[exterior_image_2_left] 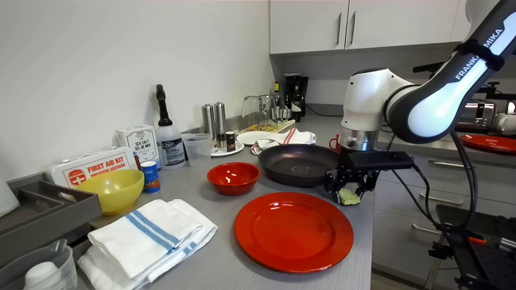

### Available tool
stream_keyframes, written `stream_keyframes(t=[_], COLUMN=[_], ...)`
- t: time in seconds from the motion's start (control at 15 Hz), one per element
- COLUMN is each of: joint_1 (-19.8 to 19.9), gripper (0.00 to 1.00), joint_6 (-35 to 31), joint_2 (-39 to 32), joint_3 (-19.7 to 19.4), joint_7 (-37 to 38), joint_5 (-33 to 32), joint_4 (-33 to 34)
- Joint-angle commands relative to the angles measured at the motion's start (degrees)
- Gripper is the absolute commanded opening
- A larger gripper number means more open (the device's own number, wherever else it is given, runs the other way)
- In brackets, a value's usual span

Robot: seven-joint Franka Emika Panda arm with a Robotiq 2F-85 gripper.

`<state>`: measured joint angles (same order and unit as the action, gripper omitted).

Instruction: Wipe the pan with the sponge

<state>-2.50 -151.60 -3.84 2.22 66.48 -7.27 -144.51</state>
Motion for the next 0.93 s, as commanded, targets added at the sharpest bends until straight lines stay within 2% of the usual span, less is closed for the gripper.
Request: stream_keyframes(t=[0.0,0.33,0.4,0.47,0.53,0.6,0.87], joint_1=[-0.79,-1.03,-1.07,-0.71,-0.66,-0.57,-0.54], gripper=[0.29,0.29,0.33,0.46,0.34,0.28,0.28], joint_6=[-1.16,-0.68,-0.61,0.14,0.21,0.32,0.97], joint_2=[-1.48,-1.04,-0.98,-0.69,-0.69,-0.58,0.13], joint_3=[-0.51,-0.39,-0.41,-0.73,-0.78,-0.96,-1.34], joint_7=[0.22,0.36,0.32,-0.55,-0.76,-0.80,-0.74], joint_5=[-0.20,-0.17,-0.22,-0.19,-0.08,-0.15,-0.35], joint_4=[0.56,0.59,0.61,1.06,1.14,1.28,2.00])
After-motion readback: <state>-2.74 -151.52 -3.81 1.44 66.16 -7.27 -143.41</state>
